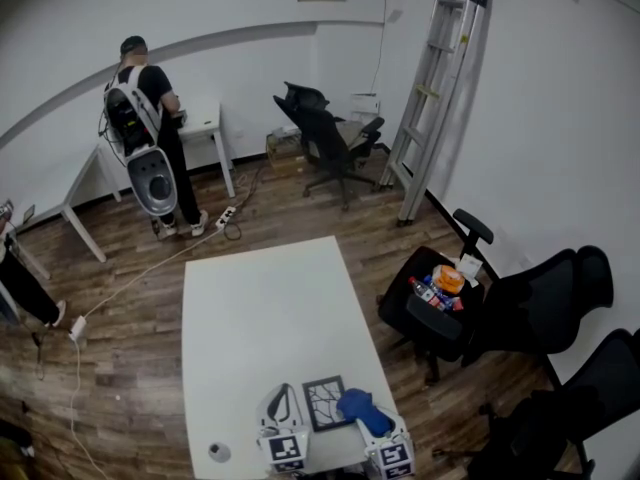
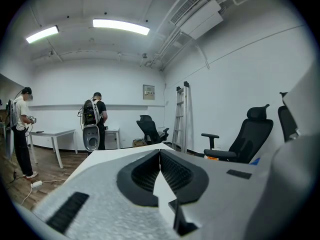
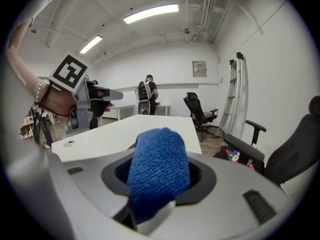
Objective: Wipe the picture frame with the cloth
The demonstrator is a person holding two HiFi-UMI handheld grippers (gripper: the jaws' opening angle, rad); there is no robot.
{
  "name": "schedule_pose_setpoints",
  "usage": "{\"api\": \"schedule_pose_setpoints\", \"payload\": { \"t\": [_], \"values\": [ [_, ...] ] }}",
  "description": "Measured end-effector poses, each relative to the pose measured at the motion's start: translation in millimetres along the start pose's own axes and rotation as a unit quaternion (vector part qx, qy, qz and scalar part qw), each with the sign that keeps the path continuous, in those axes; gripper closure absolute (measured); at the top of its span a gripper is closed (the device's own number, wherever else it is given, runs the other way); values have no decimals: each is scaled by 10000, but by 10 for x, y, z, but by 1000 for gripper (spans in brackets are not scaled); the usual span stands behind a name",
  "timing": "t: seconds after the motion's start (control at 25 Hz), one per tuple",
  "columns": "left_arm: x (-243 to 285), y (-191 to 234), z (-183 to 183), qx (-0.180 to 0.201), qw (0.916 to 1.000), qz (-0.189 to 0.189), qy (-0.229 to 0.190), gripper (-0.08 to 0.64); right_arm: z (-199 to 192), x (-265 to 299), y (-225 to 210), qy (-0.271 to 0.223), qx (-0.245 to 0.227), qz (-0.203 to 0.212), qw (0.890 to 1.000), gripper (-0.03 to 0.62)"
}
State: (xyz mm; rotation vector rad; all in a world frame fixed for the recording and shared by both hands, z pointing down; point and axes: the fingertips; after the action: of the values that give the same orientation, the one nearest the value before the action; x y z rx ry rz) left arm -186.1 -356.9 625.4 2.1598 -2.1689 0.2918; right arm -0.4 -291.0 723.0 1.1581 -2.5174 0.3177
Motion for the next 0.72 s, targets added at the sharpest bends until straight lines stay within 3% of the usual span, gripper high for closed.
{"api": "schedule_pose_setpoints", "payload": {
  "t": [0.2,0.48,0.72],
  "values": [
    [-13,10,13,-97,9999,30,-27,557,195,-106,-16,-357,-36,9,9994,428],
    [-80,142,1,-66,9997,214,-7,558,534,14,627,-660,-170,1001,9926,428],
    [-131,235,-5,-107,9993,347,-1,557,381,129,919,-371,-257,1514,9874,428]
  ]
}}
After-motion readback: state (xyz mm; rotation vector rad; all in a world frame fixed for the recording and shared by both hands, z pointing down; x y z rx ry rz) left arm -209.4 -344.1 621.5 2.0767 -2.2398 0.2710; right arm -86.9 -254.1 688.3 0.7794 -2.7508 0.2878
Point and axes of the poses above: the fingertips, and each gripper's own axes: x forward along the fingers, y to its left, z out of its top, and after that the axes turned 10 degrees about z, right-handed
